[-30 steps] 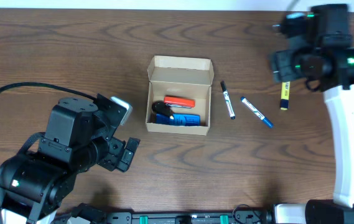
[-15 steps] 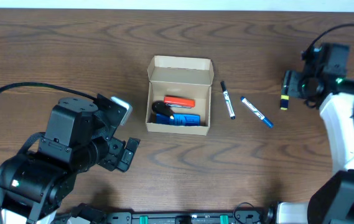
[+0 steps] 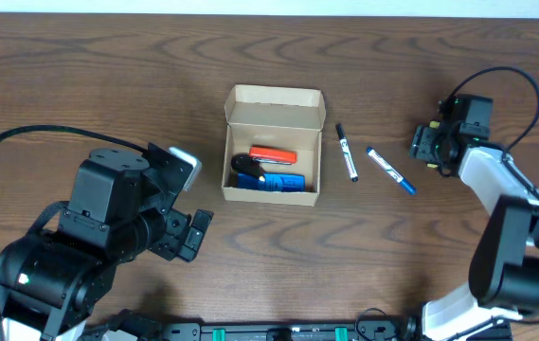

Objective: Pack container
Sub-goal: 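Move the right gripper to the yellow highlighter and grasp it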

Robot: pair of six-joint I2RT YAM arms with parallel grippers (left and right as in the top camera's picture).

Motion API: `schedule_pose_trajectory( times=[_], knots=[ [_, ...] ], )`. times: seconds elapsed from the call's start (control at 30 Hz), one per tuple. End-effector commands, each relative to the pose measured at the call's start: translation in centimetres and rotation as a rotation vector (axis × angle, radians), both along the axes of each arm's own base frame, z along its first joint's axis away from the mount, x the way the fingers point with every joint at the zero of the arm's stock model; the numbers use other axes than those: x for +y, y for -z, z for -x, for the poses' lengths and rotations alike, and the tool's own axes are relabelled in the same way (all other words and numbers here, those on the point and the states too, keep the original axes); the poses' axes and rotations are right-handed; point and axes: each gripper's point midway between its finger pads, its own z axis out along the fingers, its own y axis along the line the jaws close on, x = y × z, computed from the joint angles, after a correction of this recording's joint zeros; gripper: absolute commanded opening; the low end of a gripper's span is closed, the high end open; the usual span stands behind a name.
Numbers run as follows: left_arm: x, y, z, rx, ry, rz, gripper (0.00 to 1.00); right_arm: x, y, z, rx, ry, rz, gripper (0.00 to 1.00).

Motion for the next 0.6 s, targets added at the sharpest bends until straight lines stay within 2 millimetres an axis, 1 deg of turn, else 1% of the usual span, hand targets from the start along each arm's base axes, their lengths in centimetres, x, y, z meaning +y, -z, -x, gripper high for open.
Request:
schedule_pose_trajectory(
  times=[0.0,0.17,0.27,0.37,0.47,0.57],
  knots=[
    [0.2,-0.3,0.0,-0.009,-0.009,0.002,0.95,-0.6,1.8,0.3,0.028,0.041,-0.010,0.74],
    [0.2,-0.3,0.0,-0.009,-0.009,0.002,0.95,-0.9,2.9,0.0,0.029,0.046,-0.010,0.71],
    [0.2,-0.3,0.0,-0.009,-0.009,0.002,0.95,-1.1,3.8,0.1,0.043,0.051,-0.014,0.66],
    [0.2,-0.3,0.0,-0.009,-0.009,0.002,0.95,-1.1,4.6,0.3,0.060,0.052,-0.020,0.59],
    [0.1,-0.3,0.0,-0.009,-0.009,0.002,0.95,-1.1,4.8,0.4,0.063,0.053,-0.024,0.53],
    [0.2,-0.3,0.0,-0.009,-0.009,0.002,0.95,-1.1,4.8,0.4,0.064,0.053,-0.025,0.40]
  ],
)
